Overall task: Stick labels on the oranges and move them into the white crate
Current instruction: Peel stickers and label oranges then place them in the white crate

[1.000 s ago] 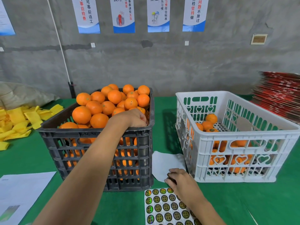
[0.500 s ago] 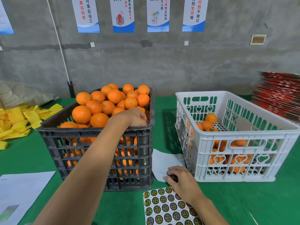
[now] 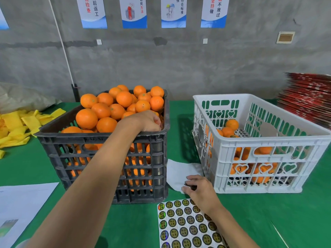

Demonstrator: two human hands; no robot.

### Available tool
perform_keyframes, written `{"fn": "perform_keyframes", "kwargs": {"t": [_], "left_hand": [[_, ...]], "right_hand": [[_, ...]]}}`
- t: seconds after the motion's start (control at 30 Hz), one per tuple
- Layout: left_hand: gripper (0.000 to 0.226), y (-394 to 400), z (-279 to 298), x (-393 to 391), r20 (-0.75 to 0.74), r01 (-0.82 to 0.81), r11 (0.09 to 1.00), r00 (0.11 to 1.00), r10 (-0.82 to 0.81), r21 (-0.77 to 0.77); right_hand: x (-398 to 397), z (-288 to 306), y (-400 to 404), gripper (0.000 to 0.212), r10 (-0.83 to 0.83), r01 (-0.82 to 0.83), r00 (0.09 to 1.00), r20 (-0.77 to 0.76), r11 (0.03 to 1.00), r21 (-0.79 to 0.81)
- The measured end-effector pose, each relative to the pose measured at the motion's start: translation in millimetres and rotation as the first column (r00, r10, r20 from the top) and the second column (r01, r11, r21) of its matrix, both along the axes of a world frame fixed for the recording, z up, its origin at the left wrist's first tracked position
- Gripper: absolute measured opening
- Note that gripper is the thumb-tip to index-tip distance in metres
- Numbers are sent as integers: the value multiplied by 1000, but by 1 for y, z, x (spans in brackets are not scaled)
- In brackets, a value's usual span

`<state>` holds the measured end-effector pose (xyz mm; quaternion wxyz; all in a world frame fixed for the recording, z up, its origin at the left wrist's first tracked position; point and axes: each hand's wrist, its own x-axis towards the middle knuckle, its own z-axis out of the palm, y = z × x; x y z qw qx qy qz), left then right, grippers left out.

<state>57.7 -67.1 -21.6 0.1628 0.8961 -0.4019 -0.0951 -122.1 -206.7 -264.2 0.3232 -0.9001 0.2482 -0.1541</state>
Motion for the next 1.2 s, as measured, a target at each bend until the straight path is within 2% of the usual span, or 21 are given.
{"fn": "perform_keyframes", "kwargs": {"t": [0.1, 0.17, 0.23, 0.43, 0.5, 0.6, 0.67, 0.73, 0.9, 0.97, 1.1, 1.2], "left_hand": [[15, -1, -3, 3, -17, -20, 1000, 1000, 20, -2], [18, -2, -6, 6, -16, -17, 1000, 1000, 17, -18], [21, -4, -4, 8, -3, -12, 1000, 1000, 12, -19], [17, -3, -4, 5, -23, -28, 999, 999, 27, -34], [18, -3, -3, 5, -38, -39, 998, 999, 37, -58], [21, -3, -3, 5, -51, -53, 995, 998, 49, -87], [21, -3, -3, 6, -53, -59, 994, 997, 54, -94], [21, -2, -4, 6, -59, -60, 993, 997, 54, -101], [24, -3, -3, 5, -73, -63, 991, 996, 54, -121], [25, -2, -3, 5, -88, -68, 989, 994, 57, -129], [27, -3, -4, 7, -77, -68, 989, 995, 58, -135], [27, -3, -4, 7, -76, -67, 989, 995, 58, -130]], "right_hand": [[0, -2, 0, 7, -81, 77, 996, 21, 985, 154], [3, -2, -1, 30, -96, 87, 995, 36, 976, 201], [7, 0, -2, 39, -117, 98, 991, 69, 966, 238], [10, 3, 1, 29, -212, 175, 973, 89, 934, 310], [11, 6, 3, 25, -217, 188, 973, 81, 944, 271], [12, 6, 6, 7, -161, 158, 985, 55, 986, 49], [8, 6, 10, 23, -131, 132, 991, 26, 990, -51], [5, 5, 9, 36, -107, 109, 994, 24, 990, -86], [4, 7, 7, 23, -84, 82, 996, -6, 986, -148], [5, 7, 7, 18, -98, 99, 995, 10, 990, -105], [6, 5, 6, 22, -134, 128, 990, 46, 985, 120], [8, 2, 2, 19, -180, 169, 982, 52, 971, 172]]}}
